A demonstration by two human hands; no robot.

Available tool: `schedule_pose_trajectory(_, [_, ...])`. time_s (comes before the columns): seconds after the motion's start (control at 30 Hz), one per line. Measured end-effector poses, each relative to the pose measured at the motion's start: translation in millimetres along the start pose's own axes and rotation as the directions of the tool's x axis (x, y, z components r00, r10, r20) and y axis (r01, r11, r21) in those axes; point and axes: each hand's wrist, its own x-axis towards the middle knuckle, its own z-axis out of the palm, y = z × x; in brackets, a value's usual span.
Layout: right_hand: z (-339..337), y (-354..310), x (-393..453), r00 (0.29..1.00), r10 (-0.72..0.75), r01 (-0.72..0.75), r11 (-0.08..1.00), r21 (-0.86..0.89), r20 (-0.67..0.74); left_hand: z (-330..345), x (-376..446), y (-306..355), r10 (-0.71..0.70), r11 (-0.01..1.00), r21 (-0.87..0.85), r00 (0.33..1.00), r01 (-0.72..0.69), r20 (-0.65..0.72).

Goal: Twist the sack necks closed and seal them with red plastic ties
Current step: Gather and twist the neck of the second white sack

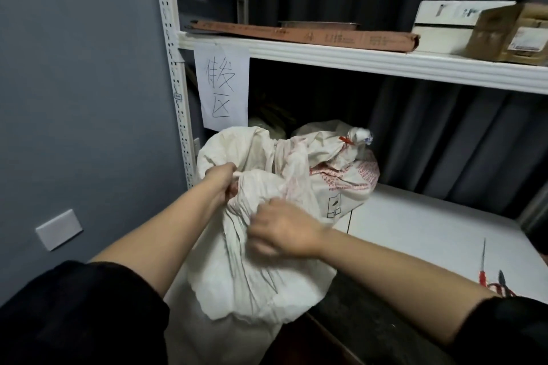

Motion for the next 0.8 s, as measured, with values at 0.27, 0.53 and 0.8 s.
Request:
schedule_pose_trajectory(0.27, [39, -59, -19, 0.797, 0.073, -0.025, 0.996, -0.088, 0.6, -4, -26, 6, -0.045, 0.993, -0.111, 0.998, 0.049, 0.045])
schedule_pose_trajectory(0.53, [55, -63, -24, 0.737, 0.136, -0.031, 0.985, -0.167, 0.662, -10, -35, 10, -0.064, 0.994, -0.092, 0.998, 0.065, 0.009])
schedule_pose_trajectory(0.8, [-3, -10, 10, 0.682, 0.618, -0.731, 0.568, 0.378, 0.391, -25, -39, 16, 0.175, 0.847, 0.512, 0.985, -0.143, -0.014])
